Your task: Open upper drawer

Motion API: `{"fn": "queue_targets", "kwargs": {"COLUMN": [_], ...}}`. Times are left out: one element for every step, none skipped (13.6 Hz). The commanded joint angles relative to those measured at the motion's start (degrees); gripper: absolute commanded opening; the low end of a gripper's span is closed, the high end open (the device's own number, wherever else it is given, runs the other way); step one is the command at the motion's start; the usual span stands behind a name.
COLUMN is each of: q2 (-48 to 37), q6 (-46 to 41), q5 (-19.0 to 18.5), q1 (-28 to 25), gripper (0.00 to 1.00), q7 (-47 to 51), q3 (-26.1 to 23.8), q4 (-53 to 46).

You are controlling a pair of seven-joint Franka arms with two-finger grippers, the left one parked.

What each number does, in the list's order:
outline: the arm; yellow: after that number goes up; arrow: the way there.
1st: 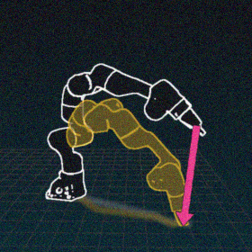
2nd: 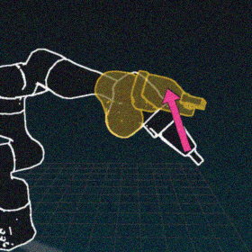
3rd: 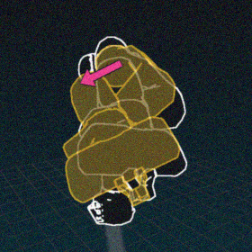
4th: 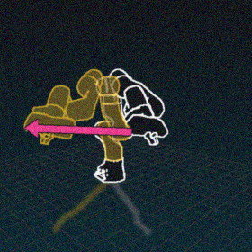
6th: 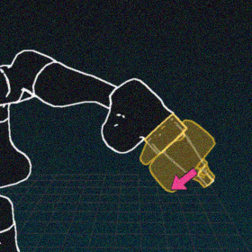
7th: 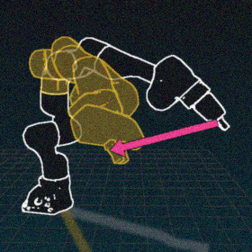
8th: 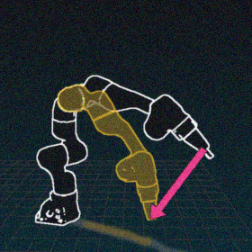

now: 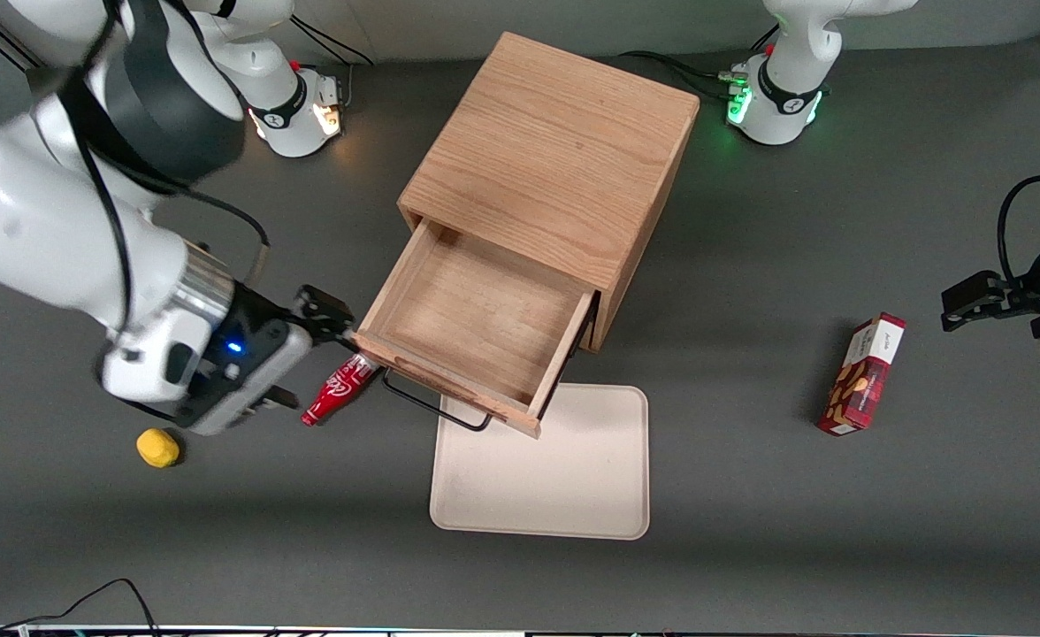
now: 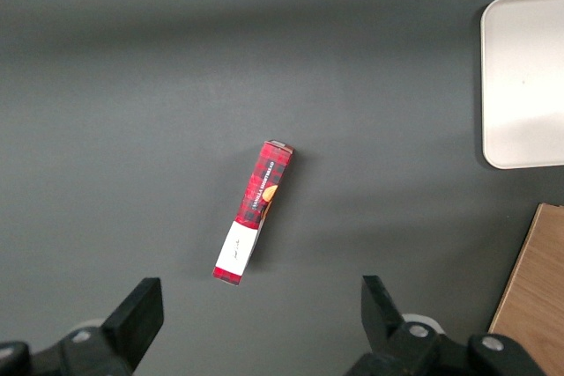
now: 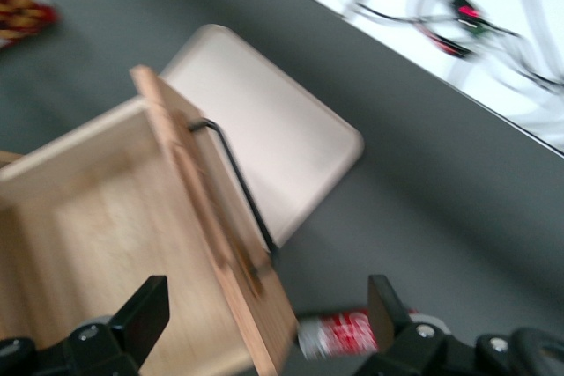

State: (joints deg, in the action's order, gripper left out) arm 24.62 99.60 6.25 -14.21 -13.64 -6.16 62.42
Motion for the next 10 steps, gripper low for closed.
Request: {"fn": "queue_targets", "kwargs": {"q2": [-11.31,-13.70,-16.42,-19.49,-22.04,-24.59,-26.79,-27.95,-28.13,-28.31], "q6": [0.50,0.33,0.33,0.68,0.94,1.73,3.13,4.45,4.46,4.28], "q5": [-11.05,-11.35,-11.96,-11.96,-11.70,-11.09,-10.91,-9.86,-7.77,-6.70], "q1": [0.41,0.68,1.11,2.51,4.26,6.72,9.61,12.43,15.07,16.75], "gripper": [1.00,1.00,1.00,1.00,1.00,1.00,1.00,1.00,1.00,1.00], "q7": [9.75,12.65,16.76,20.46,23.54,24.62,24.63,24.02,23.84,23.84], "q3": [-0.52,-0.09,0.00,-0.17,-0.26,-0.35,-0.52,-0.44,-0.35,-0.17], "q4": [13.13,15.34,18.23,21.57,24.64,27.72,30.80,32.92,33.37,33.38]}}
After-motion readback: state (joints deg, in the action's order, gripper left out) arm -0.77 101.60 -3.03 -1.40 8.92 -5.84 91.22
